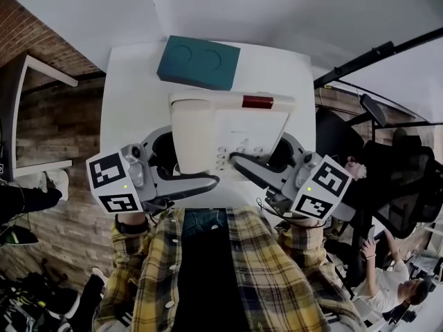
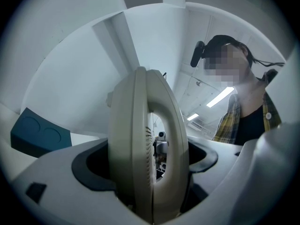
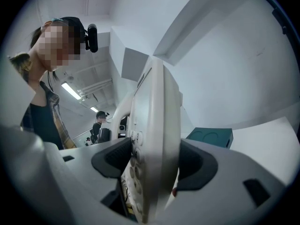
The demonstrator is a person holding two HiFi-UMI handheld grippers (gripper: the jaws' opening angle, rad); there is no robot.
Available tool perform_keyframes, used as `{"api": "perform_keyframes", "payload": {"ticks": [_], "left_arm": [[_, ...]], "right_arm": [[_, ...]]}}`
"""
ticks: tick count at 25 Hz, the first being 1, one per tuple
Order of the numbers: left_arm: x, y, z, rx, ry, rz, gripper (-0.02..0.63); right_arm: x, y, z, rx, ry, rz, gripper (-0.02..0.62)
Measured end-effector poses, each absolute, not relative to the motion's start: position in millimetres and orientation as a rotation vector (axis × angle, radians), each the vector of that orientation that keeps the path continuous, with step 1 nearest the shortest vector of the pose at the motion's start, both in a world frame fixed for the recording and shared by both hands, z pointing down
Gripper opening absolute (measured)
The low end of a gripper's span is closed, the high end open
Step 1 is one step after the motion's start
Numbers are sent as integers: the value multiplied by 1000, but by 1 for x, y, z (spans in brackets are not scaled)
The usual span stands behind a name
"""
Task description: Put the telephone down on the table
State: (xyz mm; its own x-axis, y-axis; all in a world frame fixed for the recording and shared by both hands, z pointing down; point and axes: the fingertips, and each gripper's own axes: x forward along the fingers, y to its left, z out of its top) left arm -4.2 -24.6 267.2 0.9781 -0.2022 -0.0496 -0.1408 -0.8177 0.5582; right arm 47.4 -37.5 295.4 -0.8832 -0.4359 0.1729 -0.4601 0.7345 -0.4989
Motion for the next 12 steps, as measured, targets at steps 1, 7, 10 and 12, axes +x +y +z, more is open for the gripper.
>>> {"api": "perform_keyframes", "payload": {"ticks": [1, 7, 10, 12], "left_arm": [[-4, -25, 270, 2539, -239, -137, 416], [-3, -27, 280, 2512, -241, -136, 416], [-1, -28, 286, 2502, -241, -124, 416], [-1, -28, 289, 2491, -242, -120, 416]], "right_arm": [[48, -38, 298, 745, -2878, 852, 278], [49, -40, 308, 747, -2858, 885, 278], [51, -40, 314, 745, -2846, 905, 278], [50, -40, 317, 743, -2839, 921, 278]]}}
